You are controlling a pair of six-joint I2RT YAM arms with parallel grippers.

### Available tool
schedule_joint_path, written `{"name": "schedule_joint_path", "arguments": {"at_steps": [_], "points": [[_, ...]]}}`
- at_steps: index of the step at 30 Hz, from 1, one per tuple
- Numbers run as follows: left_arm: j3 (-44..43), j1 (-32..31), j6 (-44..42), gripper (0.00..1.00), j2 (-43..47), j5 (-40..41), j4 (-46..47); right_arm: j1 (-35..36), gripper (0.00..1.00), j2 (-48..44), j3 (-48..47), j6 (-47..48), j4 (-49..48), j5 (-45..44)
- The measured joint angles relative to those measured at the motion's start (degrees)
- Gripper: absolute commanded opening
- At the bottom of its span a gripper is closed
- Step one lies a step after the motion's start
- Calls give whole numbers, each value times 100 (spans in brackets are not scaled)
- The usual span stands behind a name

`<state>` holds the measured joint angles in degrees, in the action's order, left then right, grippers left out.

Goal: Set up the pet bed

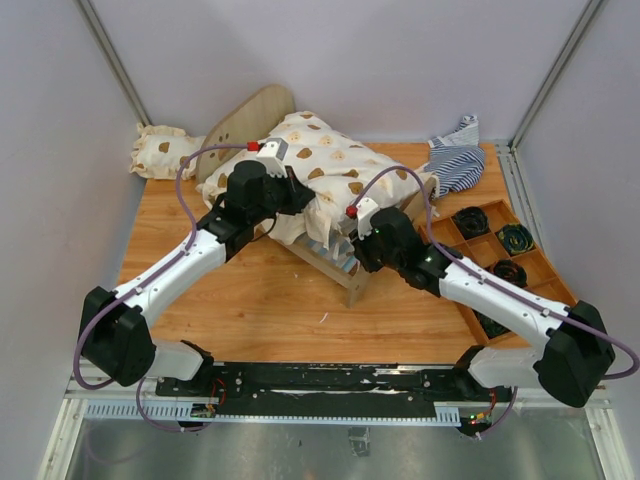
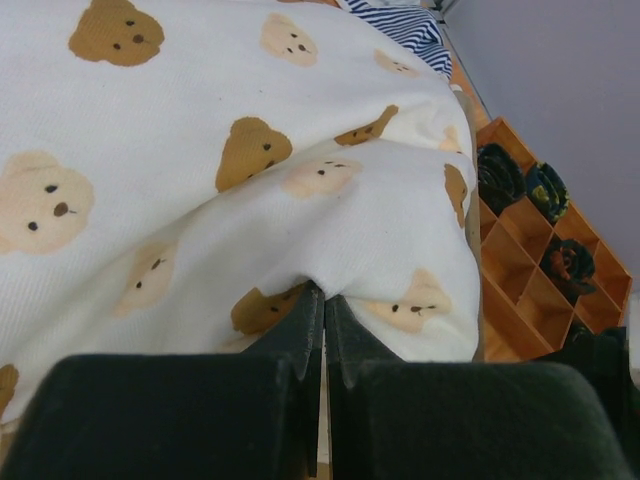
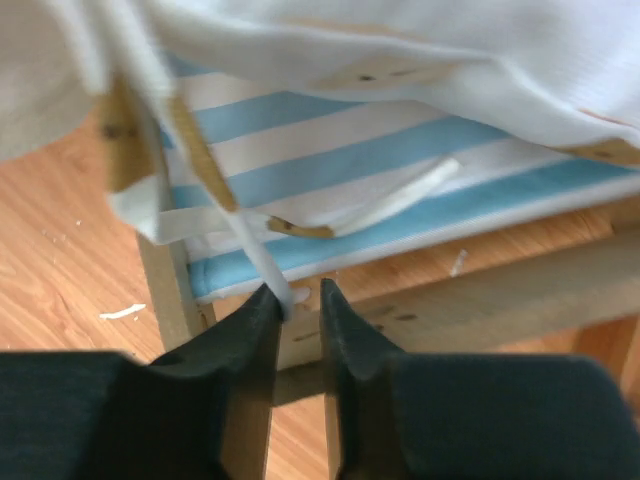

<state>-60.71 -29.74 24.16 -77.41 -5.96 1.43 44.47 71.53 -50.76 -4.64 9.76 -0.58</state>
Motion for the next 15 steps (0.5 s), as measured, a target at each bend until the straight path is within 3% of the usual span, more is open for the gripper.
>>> {"name": "schedule_joint_path", "arguments": {"at_steps": [7,10,15], "points": [[0,0,37,0,0,-63,31,501,45,-227,-505,-111,459,-800],[0,0,39,0,-11,-94,44,831,55,-546,-284,-275,-15,-525],[0,2,59,0,-61,-153,74,911,59,-647,278,-503,-920,-433]]}}
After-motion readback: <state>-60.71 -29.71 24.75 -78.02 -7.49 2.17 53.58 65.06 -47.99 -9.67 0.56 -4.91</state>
